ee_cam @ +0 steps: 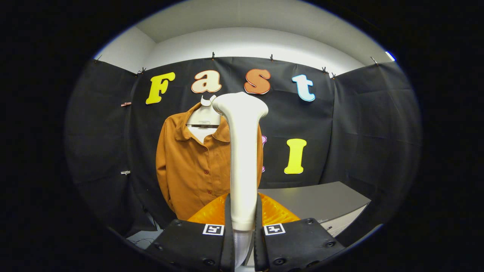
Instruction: Iron the clothes twice with a garment steamer, once on the left side and once on the right side.
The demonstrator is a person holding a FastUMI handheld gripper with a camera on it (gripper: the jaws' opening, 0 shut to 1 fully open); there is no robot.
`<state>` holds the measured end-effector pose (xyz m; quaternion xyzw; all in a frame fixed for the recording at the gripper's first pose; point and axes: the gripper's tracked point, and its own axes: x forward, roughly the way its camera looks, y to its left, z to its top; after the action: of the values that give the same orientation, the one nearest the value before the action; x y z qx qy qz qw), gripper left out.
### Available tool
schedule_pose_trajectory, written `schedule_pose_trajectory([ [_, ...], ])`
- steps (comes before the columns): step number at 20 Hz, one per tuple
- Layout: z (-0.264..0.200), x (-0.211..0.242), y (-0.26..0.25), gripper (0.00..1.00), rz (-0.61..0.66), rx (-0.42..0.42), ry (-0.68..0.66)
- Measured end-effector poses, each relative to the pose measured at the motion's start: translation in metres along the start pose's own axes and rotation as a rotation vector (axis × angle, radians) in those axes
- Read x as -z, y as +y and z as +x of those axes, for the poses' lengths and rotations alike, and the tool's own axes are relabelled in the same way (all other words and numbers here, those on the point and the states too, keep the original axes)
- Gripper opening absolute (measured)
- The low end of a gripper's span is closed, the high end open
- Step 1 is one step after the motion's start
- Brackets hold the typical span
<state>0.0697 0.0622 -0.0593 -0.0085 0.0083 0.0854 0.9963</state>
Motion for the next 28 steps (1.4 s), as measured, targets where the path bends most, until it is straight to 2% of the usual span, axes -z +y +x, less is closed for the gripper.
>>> schedule_pose_trajectory([
  [12,0.004,-0.012,-0.051,0.23,0.021,0.046,-0.021],
  [28,0.001,-0.012,-0.06,0.23,0.035,0.07,-0.023],
])
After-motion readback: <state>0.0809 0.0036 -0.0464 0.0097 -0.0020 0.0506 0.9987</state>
